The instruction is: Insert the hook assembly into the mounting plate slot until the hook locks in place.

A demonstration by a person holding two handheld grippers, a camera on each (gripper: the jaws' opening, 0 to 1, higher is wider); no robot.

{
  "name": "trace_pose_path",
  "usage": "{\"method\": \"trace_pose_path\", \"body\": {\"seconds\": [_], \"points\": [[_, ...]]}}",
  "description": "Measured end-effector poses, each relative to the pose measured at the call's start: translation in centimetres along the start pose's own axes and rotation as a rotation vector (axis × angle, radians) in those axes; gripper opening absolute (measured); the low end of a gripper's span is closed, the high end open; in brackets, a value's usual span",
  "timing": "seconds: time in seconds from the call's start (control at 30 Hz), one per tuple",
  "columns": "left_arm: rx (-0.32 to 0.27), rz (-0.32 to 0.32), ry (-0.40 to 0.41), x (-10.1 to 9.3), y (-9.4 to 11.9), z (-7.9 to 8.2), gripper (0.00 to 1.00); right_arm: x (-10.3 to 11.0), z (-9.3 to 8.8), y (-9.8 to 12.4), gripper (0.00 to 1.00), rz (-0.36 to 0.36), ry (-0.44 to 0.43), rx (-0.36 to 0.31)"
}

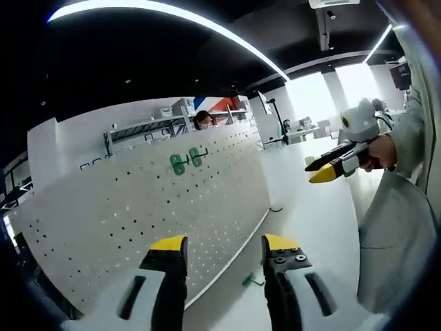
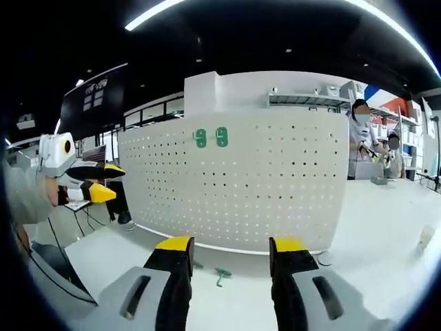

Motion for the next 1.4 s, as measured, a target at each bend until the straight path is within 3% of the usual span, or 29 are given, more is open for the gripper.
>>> {"method": "trace_pose_path", "body": {"seconds": [0.2,0.83,1.4], "points": [[0.042,-0.054,-0.021,-0.2,-1.5,-0.9,0.45,0.5,-0.7,0.9,0.44,0.013,0.013,-0.002],[0.176,-0.182,-0.102,-1.0,-5.7,-3.9,0.45,1.1,-0.2,2.0,0.44,0.018,-0.013,-0.081],[0.298,-0.327,-0.172,-1.2,-10.5,-7.3,0.44,0.7,-0.1,2.4,0.44,-0.017,-0.049,-0.083]]}}
Point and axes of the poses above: the point that each gripper's makers call its tool centre point, and the gripper's own axes: y roughly backward along the fingers, x roughly to its left, z roughly out of its top, the point moved 7 cm from there along y, roughly backward along the fingers, and after that the axes turned 4 degrees about y, right-handed, at the moved point
